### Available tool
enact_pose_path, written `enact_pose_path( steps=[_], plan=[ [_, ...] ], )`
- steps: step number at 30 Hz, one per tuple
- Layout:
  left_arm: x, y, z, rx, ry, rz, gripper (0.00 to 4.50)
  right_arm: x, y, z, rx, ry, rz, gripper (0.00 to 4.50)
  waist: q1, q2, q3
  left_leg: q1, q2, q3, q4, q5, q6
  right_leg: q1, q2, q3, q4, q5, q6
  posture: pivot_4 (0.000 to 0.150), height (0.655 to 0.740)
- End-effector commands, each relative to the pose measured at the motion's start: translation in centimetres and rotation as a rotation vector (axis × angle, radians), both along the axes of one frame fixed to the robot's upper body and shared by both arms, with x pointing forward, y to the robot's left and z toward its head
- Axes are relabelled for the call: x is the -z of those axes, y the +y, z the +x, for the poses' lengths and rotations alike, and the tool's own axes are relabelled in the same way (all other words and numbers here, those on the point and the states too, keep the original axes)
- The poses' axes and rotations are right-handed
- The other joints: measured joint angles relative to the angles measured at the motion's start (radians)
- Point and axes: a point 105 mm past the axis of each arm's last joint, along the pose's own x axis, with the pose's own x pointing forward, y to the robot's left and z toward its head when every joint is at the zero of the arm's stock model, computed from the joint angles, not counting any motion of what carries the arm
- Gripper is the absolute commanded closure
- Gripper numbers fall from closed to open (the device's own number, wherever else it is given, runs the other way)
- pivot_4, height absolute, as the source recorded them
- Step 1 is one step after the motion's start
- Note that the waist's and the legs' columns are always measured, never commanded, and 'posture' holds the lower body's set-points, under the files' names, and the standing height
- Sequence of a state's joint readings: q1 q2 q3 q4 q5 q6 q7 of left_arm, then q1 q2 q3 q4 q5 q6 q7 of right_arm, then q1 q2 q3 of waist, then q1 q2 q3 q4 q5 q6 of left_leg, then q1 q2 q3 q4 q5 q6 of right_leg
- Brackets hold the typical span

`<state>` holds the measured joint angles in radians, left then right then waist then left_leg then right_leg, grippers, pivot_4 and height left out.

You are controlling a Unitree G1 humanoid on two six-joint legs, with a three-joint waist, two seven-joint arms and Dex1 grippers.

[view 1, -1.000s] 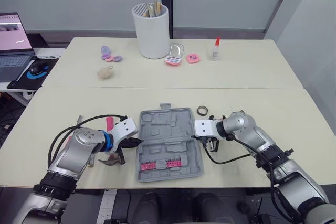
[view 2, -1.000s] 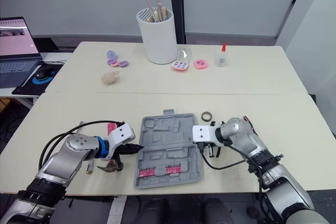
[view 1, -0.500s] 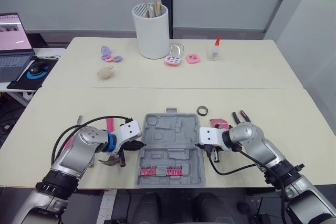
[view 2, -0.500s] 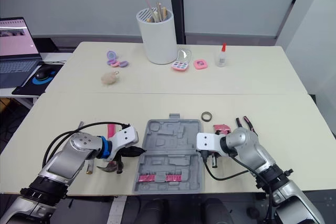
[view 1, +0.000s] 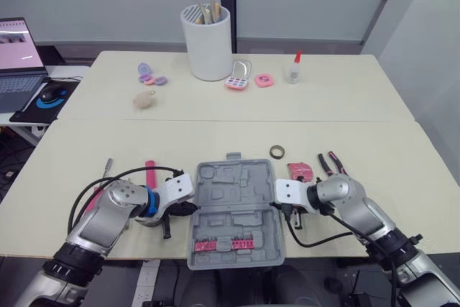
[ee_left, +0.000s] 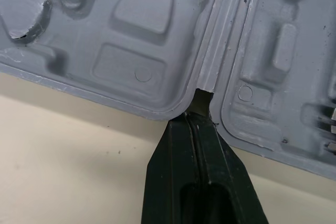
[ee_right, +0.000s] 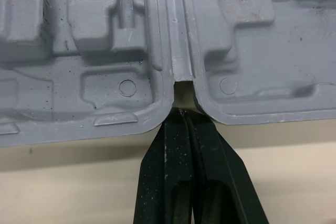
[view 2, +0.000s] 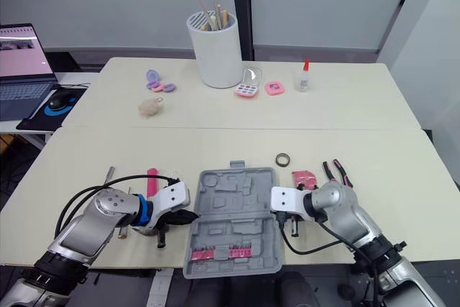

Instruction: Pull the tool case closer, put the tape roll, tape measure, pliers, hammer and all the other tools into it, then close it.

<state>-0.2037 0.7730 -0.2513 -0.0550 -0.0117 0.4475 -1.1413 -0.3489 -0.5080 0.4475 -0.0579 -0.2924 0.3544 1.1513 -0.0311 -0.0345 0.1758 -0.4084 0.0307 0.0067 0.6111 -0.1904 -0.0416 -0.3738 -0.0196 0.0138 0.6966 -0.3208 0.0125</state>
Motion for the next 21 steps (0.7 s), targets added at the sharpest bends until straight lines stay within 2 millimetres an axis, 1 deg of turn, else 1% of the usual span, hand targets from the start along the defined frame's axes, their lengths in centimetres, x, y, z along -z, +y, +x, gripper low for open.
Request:
enact_pose_path(
  steps=[1, 10, 21],
  plan=[
    [-0.2, -2.9, -1.3, 0.110, 0.008, -0.070, 4.50, -0.5, 2.4, -2.0, -0.100, 0.027, 0.071, 4.49, 0.000, 0.000, 0.000, 0.000, 0.000, 0.000, 0.000, 0.000, 0.000, 0.000, 0.000, 0.000, 0.000, 0.000, 0.000, 0.150, 0.7400],
    [0.3, -2.7, -2.1, 0.123, 0.044, -0.060, 4.50, -0.1, 2.3, -2.9, -0.087, 0.049, 0.068, 4.49, 0.000, -0.001, -0.001, 0.000, 0.000, 0.000, 0.000, 0.000, 0.000, 0.000, 0.000, 0.000, 0.000, 0.000, 0.000, 0.150, 0.7400],
    [0.6, -2.3, -2.5, 0.117, 0.054, -0.048, 4.50, 0.2, 2.2, -3.8, -0.087, 0.075, 0.066, 4.49, 0.000, -0.001, -0.002, 0.000, 0.000, 0.000, 0.000, 0.000, 0.000, 0.001, 0.000, 0.000, 0.000, 0.000, 0.000, 0.150, 0.7400]
  ],
)
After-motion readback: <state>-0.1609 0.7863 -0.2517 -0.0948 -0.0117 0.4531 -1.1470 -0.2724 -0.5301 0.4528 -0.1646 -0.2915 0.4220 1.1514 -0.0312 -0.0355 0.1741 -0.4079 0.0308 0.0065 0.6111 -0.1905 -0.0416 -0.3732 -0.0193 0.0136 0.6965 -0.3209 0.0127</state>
